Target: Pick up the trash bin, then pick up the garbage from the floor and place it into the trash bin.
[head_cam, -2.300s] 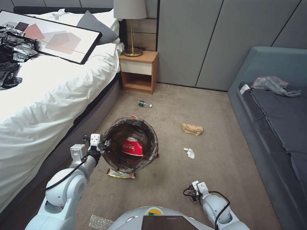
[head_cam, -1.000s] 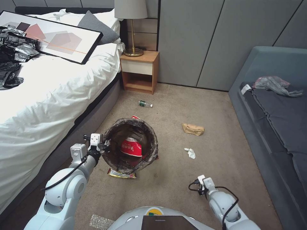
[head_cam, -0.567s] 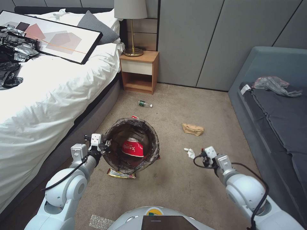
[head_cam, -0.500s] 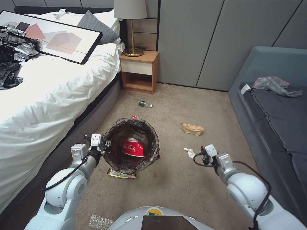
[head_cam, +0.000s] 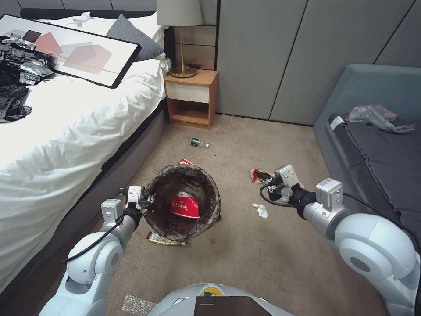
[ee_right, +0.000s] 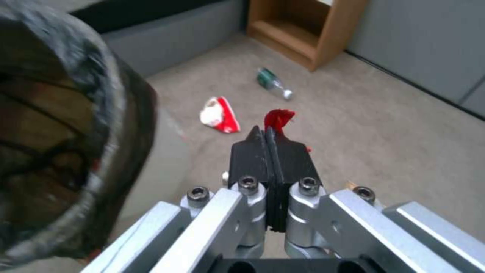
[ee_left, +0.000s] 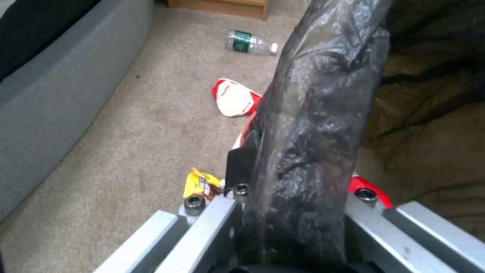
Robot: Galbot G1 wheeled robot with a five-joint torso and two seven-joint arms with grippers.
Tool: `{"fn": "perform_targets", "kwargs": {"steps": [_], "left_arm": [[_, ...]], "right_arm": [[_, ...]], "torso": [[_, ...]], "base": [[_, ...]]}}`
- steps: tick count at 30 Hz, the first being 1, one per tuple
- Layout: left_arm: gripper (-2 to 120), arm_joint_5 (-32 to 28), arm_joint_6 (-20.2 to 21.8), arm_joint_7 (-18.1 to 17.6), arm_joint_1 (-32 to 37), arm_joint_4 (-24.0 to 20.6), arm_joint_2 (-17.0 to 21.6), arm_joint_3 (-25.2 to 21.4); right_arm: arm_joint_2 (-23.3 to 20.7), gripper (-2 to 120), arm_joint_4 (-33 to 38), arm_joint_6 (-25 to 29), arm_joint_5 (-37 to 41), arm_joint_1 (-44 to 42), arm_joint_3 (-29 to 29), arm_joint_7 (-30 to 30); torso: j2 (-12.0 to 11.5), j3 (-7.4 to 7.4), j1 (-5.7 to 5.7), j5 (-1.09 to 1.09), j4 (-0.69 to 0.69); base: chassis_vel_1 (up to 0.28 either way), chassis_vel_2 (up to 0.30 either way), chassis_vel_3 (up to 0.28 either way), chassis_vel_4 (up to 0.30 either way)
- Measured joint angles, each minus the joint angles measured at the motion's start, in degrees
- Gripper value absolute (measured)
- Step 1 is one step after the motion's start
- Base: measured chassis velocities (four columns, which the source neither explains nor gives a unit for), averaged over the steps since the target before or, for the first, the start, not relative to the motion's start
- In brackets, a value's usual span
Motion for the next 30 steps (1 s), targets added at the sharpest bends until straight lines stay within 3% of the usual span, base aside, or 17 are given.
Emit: {"fn": "perform_targets", "kwargs": {"steps": [3,4,5,7,10,15,19,21,26,29,30], "left_arm": [[0,0.0,0.0,0.0,0.0,0.0,0.0,0.1],[0,0.0,0.0,0.0,0.0,0.2,-0.2,0.6],[0,0.0,0.0,0.0,0.0,0.2,-0.2,0.6],[0,0.0,0.0,0.0,0.0,0.4,-0.5,0.9],[0,0.1,0.1,0.1,0.0,0.6,-0.8,0.9],[0,0.1,0.1,0.3,-0.1,0.8,-0.8,0.7],[0,0.2,0.1,0.3,-0.3,1.3,-0.8,0.8],[0,0.4,0.1,0.4,-0.4,1.6,-0.9,0.9],[0,0.7,0.1,0.7,-0.4,2.0,-1.0,0.9],[0,1.0,0.0,0.8,-0.4,2.2,-1.1,1.0],[0,1.1,0.0,0.9,-0.4,2.3,-1.1,1.1]], "right_arm": [[-0.7,0,1.3,0.0,1.9,0.7,0.4,0.2],[-3.3,0,4.9,0.0,8.6,3.4,1.3,1.0],[-3.3,0,4.9,0.0,8.6,3.4,1.3,1.0],[-7.8,0,6.0,0.0,18.1,7.1,1.6,2.1],[-10.9,0,6.1,0.0,23.2,10.2,1.0,2.4],[-11.2,0,5.8,0.0,26.6,12.9,-0.1,2.5],[-13.3,0,5.6,0.1,33.1,20.2,-2.5,2.4],[-16.5,0,5.6,0.1,42.3,28.4,-4.4,2.7],[-19.0,0,5.5,0.1,53.0,34.3,-6.7,2.5],[-19.8,0,5.4,0.1,56.8,38.6,-10.6,1.3],[-20.0,0,4.9,0.1,57.8,43.4,-15.6,0.4]], "torso": [[0.0,0.0,0.0,0.0,-0.01],[0.0,0.0,0.0,-0.01,0.01],[0.0,0.0,0.0,-0.01,0.01],[0.0,0.0,0.0,-0.01,0.03],[0.0,0.0,0.0,-0.01,0.02],[0.0,0.0,0.0,0.0,0.0],[0.0,0.0,0.0,-0.01,0.02],[0.0,0.0,0.0,-0.02,0.03],[0.0,0.0,0.0,-0.01,0.0],[0.0,0.0,0.0,-0.01,-0.01],[0.0,0.0,0.0,-0.01,-0.01]], "base": [[0.0,0.0,0.0,0.0],[0.0,0.0,0.0,0.0],[0.0,0.0,0.0,0.0],[0.0,0.0,0.0,0.0],[0.0,0.0,0.0,0.0],[0.0,0.0,0.0,0.0],[0.0,0.0,0.0,0.0],[0.0,0.0,0.0,0.0],[0.0,0.0,0.0,0.0],[0.0,0.0,0.0,0.0],[0.0,0.0,0.0,0.0]]}}
